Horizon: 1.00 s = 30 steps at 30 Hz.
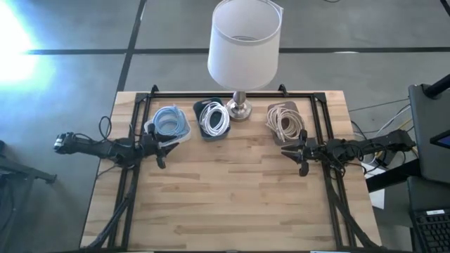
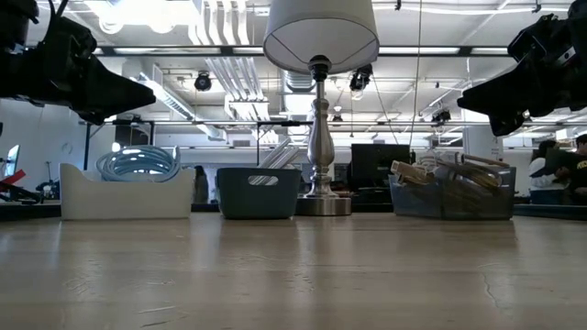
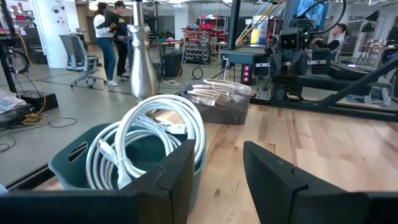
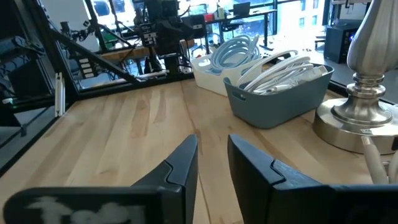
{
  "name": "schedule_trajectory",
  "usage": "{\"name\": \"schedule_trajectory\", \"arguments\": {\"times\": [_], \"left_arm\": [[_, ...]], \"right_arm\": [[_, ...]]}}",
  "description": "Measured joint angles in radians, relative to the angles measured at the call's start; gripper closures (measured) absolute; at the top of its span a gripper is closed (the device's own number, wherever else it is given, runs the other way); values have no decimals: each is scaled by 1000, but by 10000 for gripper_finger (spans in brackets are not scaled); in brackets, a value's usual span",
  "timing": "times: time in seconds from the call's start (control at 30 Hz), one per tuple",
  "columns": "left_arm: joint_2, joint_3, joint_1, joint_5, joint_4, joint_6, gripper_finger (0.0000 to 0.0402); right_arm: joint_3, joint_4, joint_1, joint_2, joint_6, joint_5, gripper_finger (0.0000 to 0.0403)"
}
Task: Pick & Place USB Port
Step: Return to Home Position
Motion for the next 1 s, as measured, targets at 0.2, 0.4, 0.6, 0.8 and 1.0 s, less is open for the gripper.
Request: {"name": "schedule_trajectory", "arguments": {"times": [0.2,0.4,0.6,0.8,1.0], "left_arm": [[0,0,0,0,0,0,259],[0,0,0,0,0,0,259],[0,0,0,0,0,1,259],[0,0,0,0,0,0,259],[0,0,0,0,0,1,259]], "right_arm": [[0,0,0,0,0,0,333],[0,0,0,0,0,0,332],[0,0,0,0,0,0,321],[0,0,0,0,0,0,315],[0,0,0,0,0,0,316]]}}
